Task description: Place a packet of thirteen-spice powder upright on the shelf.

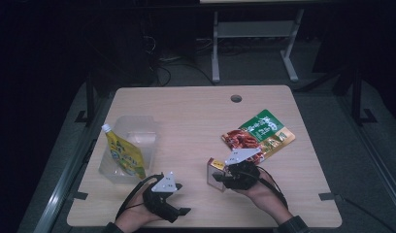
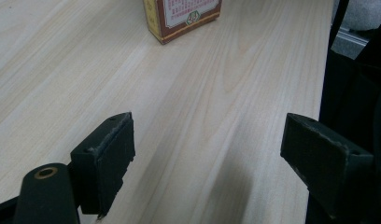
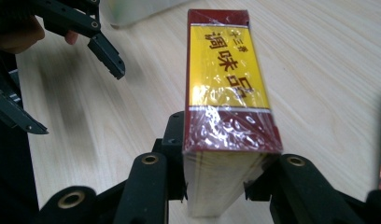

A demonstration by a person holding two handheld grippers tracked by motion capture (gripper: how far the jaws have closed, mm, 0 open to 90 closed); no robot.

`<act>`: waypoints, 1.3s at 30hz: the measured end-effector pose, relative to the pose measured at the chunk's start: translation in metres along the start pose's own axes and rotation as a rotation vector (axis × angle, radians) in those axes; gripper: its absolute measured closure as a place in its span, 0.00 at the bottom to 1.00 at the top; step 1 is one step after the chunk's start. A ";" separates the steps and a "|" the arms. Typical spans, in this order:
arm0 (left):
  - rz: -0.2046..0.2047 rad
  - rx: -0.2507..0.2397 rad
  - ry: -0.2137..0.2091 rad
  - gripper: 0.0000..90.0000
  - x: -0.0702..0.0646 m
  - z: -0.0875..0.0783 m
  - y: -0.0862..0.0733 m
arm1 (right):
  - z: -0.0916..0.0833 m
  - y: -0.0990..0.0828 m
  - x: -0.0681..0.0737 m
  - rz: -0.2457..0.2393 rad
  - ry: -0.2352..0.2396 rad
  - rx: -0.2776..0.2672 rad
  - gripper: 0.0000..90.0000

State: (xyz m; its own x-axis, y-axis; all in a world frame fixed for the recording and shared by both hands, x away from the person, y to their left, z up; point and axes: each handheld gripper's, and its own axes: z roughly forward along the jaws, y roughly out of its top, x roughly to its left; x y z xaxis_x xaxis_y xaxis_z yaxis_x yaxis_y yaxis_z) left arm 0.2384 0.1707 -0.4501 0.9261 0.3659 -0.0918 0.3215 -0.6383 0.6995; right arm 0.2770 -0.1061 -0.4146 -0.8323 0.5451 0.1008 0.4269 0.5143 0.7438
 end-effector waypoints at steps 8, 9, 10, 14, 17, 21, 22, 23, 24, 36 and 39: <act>-0.020 -0.009 -0.002 0.17 0.000 -0.002 0.000 | 0.004 0.020 -0.007 -0.044 0.030 -0.010 0.75; -0.021 -0.007 -0.002 0.17 0.000 -0.002 0.000 | 0.005 0.023 -0.007 -0.052 0.037 -0.011 0.75; -0.025 -0.014 -0.001 0.17 -0.001 -0.002 0.000 | 0.006 0.027 -0.008 -0.053 0.044 -0.010 0.75; -0.031 -0.014 0.009 0.17 0.000 -0.003 -0.001 | 0.012 0.040 -0.011 -0.062 0.077 -0.011 0.75; -0.039 -0.018 0.016 0.17 0.000 -0.004 -0.002 | 0.018 0.050 -0.012 -0.080 0.089 -0.015 0.75; -0.042 -0.017 0.018 0.17 0.000 -0.005 -0.003 | 0.026 0.067 -0.012 -0.128 0.098 -0.021 0.75; -0.037 -0.015 0.019 0.17 0.000 -0.005 -0.004 | 0.027 0.072 -0.012 -0.140 0.102 -0.026 0.75; -0.039 -0.014 0.019 0.17 0.000 -0.005 -0.004 | 0.029 0.077 -0.012 -0.156 0.104 -0.035 0.75; -0.041 -0.012 0.018 0.17 -0.001 -0.005 -0.005 | 0.031 0.082 -0.012 -0.158 0.113 -0.038 0.75; -0.023 -0.008 0.005 0.17 -0.002 -0.004 -0.005 | 0.056 0.138 -0.012 -0.264 0.180 -0.109 0.75; -0.020 -0.009 0.002 0.17 -0.003 -0.004 -0.004 | 0.065 0.149 -0.009 -0.277 0.194 -0.112 0.75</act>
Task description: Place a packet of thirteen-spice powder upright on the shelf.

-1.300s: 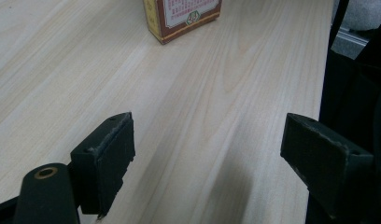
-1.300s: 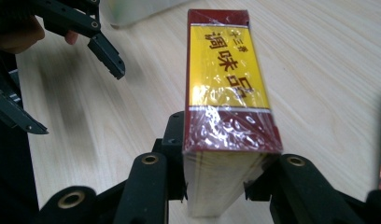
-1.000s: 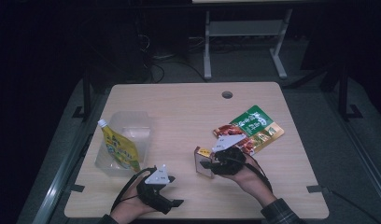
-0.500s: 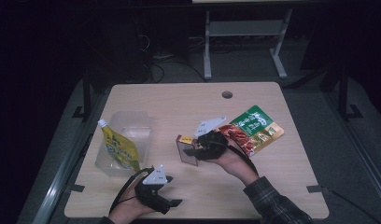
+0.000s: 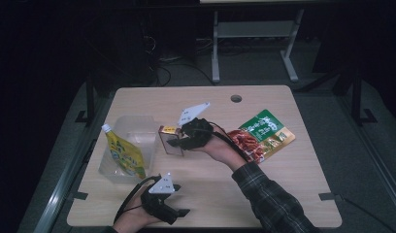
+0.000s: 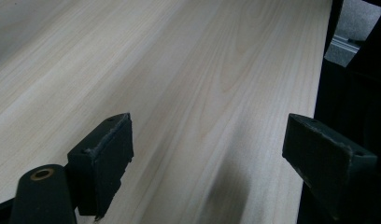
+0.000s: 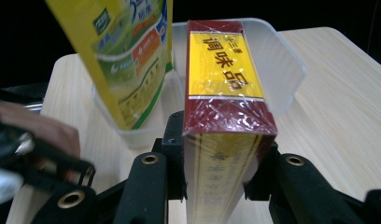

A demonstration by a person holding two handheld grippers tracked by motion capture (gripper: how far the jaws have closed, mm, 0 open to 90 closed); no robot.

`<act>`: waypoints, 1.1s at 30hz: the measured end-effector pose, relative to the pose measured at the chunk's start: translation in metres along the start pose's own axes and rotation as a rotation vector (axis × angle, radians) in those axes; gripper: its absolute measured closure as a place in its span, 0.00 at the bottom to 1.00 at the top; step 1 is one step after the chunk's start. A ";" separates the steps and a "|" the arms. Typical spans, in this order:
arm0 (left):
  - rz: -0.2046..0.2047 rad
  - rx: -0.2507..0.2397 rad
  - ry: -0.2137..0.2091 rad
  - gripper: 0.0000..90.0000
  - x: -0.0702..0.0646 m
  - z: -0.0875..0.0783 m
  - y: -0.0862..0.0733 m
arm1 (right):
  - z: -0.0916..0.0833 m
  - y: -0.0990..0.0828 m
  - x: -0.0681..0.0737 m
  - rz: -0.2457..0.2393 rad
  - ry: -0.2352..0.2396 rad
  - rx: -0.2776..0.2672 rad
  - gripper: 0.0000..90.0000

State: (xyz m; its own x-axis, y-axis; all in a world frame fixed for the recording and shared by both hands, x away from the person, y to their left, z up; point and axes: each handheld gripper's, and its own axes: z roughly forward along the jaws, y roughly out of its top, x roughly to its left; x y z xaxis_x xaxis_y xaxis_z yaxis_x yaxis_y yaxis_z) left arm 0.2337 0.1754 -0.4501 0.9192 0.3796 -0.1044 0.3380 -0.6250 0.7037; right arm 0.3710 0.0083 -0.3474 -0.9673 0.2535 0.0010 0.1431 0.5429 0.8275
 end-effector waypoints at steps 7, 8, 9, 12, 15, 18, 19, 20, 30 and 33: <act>0.006 0.004 -0.010 0.17 0.000 0.001 0.000 | 0.024 0.019 -0.003 -0.036 0.025 0.015 0.75; 0.002 0.001 -0.010 0.17 0.000 0.001 0.000 | 0.028 0.021 -0.002 -0.028 0.035 0.014 0.75; -0.002 0.001 -0.013 0.17 0.000 0.001 0.000 | 0.031 0.023 -0.003 -0.032 0.034 0.011 0.75; -0.007 -0.002 -0.014 0.18 0.000 0.001 0.000 | 0.039 0.027 -0.003 -0.035 0.047 0.017 0.75; -0.001 -0.003 -0.014 0.18 0.001 0.001 0.000 | 0.044 0.031 -0.003 -0.040 0.059 0.013 0.75; -0.001 -0.002 -0.016 0.18 0.001 0.001 0.000 | 0.053 0.038 -0.003 -0.053 0.069 0.010 0.75; -0.002 -0.003 -0.017 0.18 0.001 0.002 0.000 | 0.056 0.040 -0.003 -0.060 0.072 0.011 0.75; 0.006 -0.002 -0.015 0.18 0.001 0.001 0.001 | 0.059 0.042 -0.003 -0.062 0.077 0.012 0.75; 0.013 -0.004 -0.018 0.18 0.001 0.001 0.001 | 0.079 0.056 -0.003 -0.081 0.087 0.019 0.75; 0.018 -0.002 -0.022 0.18 0.001 0.002 0.001 | 0.084 0.059 -0.003 -0.075 0.091 0.018 0.75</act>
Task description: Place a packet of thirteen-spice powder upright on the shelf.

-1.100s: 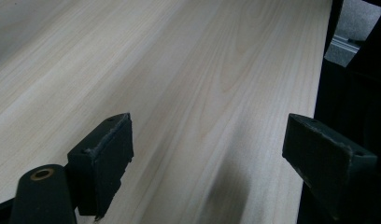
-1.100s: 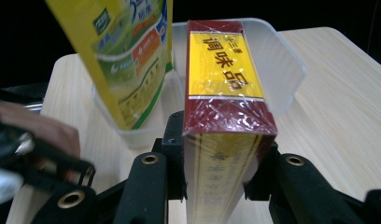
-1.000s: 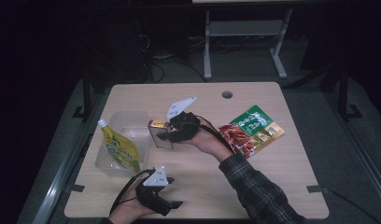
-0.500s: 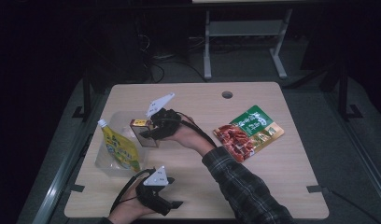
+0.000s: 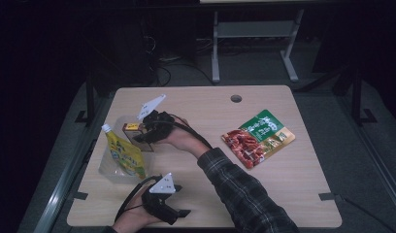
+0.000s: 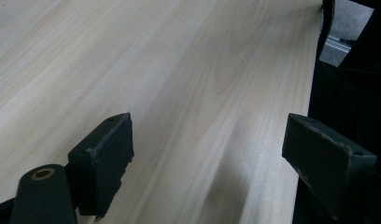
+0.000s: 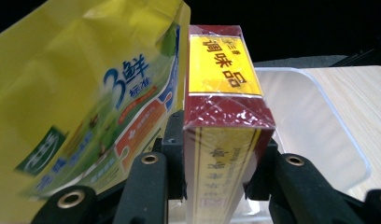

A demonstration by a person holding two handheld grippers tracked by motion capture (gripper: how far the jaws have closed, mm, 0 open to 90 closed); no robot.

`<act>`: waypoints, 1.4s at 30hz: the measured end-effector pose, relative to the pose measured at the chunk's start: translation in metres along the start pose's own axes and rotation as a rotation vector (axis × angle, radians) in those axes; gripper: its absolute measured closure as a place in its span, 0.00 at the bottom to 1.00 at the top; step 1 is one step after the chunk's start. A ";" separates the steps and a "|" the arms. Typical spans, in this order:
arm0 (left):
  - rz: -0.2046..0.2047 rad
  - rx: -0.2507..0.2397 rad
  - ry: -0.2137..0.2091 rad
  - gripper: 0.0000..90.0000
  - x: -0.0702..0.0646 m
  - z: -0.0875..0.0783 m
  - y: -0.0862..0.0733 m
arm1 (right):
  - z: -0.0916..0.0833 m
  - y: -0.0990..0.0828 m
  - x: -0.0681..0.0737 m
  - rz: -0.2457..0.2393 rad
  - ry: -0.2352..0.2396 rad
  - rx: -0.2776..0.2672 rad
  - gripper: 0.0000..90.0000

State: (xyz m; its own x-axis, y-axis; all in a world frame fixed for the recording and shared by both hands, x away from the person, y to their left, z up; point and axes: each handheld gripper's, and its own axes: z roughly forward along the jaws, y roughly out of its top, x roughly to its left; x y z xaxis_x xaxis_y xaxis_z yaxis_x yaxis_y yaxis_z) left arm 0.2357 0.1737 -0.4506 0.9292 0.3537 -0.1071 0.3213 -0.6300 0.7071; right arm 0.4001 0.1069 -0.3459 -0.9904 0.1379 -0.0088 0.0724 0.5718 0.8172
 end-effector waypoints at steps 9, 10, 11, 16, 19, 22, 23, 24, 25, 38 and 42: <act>0.002 0.001 -0.003 0.18 0.000 0.000 0.000 | 0.013 0.001 -0.003 0.014 0.007 0.002 0.75; 0.002 0.003 -0.004 0.18 0.000 0.000 0.000 | 0.013 0.001 -0.004 0.014 0.006 0.001 0.75; 0.002 0.005 -0.005 0.18 0.000 0.000 0.000 | 0.014 0.001 -0.004 0.015 0.007 0.001 0.75; 0.004 0.005 -0.006 0.18 -0.001 0.000 0.000 | 0.016 0.005 -0.004 0.011 0.008 0.017 0.75; 0.003 0.004 -0.007 0.18 0.000 0.000 0.000 | 0.014 0.004 -0.003 -0.006 0.012 0.021 0.75; 0.008 0.009 -0.005 0.18 -0.001 0.000 0.001 | 0.014 0.003 -0.001 -0.019 0.009 0.046 0.75; 0.003 0.008 -0.007 0.18 -0.001 0.000 0.001 | 0.015 0.001 -0.001 -0.020 0.005 0.057 0.75; 0.006 0.009 -0.009 0.18 -0.001 0.001 0.001 | 0.015 0.000 -0.001 -0.008 0.005 0.061 0.75; 0.001 0.009 -0.009 0.18 -0.001 0.001 0.001 | 0.016 -0.002 -0.002 -0.018 0.000 0.058 0.75; 0.005 0.010 -0.009 0.18 -0.001 0.001 0.001 | 0.038 0.000 -0.003 0.019 0.008 0.013 0.75; 0.006 0.012 -0.010 0.18 -0.001 0.001 0.001 | 0.049 0.001 -0.004 0.023 0.011 -0.001 0.75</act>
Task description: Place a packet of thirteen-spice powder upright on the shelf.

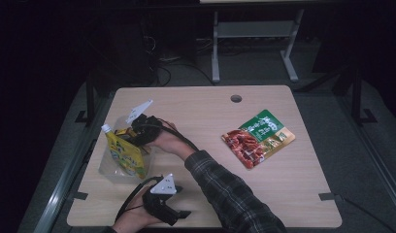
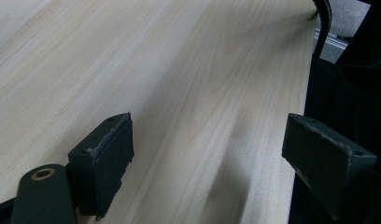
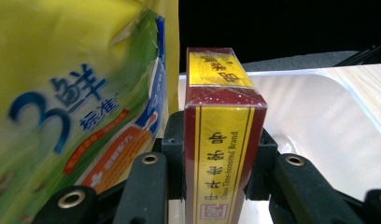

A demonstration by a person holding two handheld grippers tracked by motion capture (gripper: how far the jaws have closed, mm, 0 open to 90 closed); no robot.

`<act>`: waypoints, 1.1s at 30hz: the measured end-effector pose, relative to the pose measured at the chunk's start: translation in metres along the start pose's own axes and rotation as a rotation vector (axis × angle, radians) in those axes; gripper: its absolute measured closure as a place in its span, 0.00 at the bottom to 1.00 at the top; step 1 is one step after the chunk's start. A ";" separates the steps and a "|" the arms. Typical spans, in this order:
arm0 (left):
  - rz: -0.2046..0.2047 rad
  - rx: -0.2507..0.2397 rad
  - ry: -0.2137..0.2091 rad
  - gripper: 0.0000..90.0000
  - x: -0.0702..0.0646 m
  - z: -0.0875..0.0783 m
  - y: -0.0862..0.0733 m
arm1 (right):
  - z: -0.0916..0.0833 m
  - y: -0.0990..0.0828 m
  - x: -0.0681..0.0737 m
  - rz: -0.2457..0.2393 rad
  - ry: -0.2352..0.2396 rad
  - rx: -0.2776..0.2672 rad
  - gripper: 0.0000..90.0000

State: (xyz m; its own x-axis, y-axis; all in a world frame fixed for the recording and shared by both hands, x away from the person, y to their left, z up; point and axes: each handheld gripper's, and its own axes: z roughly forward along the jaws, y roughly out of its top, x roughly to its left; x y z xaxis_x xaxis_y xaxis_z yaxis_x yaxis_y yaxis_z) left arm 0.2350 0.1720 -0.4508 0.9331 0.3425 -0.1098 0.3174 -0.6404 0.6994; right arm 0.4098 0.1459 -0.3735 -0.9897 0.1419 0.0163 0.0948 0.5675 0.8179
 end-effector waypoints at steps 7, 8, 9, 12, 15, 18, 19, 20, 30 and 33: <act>-0.004 -0.002 -0.001 0.18 -0.001 0.000 0.000 | 0.013 0.000 0.002 -0.004 0.006 -0.006 0.75; -0.011 -0.008 -0.003 0.18 -0.001 0.000 0.000 | 0.015 -0.001 0.003 -0.002 0.008 -0.005 0.75; -0.010 -0.008 -0.002 0.18 -0.001 0.000 0.000 | 0.016 -0.002 0.002 -0.008 0.007 -0.001 0.75; -0.011 -0.006 -0.005 0.18 -0.001 0.001 0.000 | 0.017 -0.005 0.004 -0.012 0.005 0.001 0.74; -0.010 -0.005 -0.005 0.18 -0.001 0.001 0.000 | 0.014 -0.008 0.005 -0.017 -0.006 0.015 0.70; -0.011 -0.005 -0.005 0.18 -0.002 0.002 0.000 | 0.008 -0.013 0.003 -0.006 -0.009 0.007 0.63; -0.013 -0.005 -0.005 0.18 -0.002 0.002 0.000 | 0.006 -0.014 0.004 -0.002 -0.015 0.006 0.61; -0.014 -0.005 -0.005 0.18 -0.002 0.002 0.000 | 0.002 -0.015 0.004 -0.003 -0.014 0.006 0.58; -0.025 -0.008 -0.002 0.18 -0.001 0.001 0.000 | -0.047 -0.036 0.009 0.038 -0.034 -0.001 0.44; -0.028 -0.005 -0.003 0.18 -0.001 0.000 0.000 | -0.063 -0.046 0.009 0.051 -0.043 -0.006 0.41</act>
State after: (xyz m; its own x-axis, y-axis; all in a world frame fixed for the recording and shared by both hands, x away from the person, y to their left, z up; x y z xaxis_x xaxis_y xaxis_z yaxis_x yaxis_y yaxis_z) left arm 0.2344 0.1716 -0.4511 0.9241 0.3587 -0.1315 0.3428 -0.6268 0.6997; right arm 0.3896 0.0705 -0.3746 -0.9781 0.2055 0.0330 0.1441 0.5538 0.8201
